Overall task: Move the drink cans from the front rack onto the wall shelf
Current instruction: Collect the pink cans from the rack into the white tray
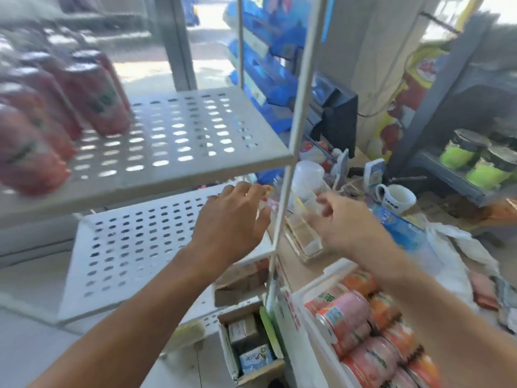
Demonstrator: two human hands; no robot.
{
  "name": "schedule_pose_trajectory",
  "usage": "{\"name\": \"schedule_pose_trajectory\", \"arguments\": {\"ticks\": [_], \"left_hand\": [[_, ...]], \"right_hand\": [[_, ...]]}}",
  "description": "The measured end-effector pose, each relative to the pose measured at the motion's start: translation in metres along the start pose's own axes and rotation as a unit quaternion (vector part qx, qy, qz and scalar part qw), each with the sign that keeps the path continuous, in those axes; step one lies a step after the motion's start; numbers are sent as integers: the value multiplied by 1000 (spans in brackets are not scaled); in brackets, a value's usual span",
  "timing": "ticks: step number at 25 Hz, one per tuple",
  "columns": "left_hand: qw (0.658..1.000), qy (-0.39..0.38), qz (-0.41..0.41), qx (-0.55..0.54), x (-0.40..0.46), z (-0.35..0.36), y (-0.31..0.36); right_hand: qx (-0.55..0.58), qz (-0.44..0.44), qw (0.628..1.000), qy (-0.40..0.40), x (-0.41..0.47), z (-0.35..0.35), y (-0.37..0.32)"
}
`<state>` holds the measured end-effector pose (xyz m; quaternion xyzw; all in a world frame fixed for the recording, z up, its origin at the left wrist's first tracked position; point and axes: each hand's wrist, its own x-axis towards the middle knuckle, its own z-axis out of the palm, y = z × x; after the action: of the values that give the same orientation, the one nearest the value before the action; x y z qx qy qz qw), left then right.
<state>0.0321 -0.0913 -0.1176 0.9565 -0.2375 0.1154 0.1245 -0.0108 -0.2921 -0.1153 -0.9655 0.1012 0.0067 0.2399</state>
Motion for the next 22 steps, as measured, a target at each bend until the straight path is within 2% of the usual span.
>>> {"name": "schedule_pose_trajectory", "arguments": {"ticks": [4, 8, 11, 15, 18, 22], "left_hand": [[995, 63, -67, 22, -13, -48, -36], [983, 124, -134, 34, -21, -85, -63], [974, 142, -174, 40, -22, -99, -79], [963, 157, -214, 41, -20, -106, -100], [959, 156, -232, 49, -20, -105, -108], [955, 152, -252, 43, -21, -104, -115]], "right_hand": [[73, -165, 982, 64, 20, -39, -98], [89, -273, 955, 70, 63, -43, -177], [98, -329, 937, 60, 96, -31, -231], [109, -373, 921, 37, 136, -3, -288], [93, -373, 923, 13, 156, 19, -316], [39, -360, 932, 28, 175, 44, -328]]}}
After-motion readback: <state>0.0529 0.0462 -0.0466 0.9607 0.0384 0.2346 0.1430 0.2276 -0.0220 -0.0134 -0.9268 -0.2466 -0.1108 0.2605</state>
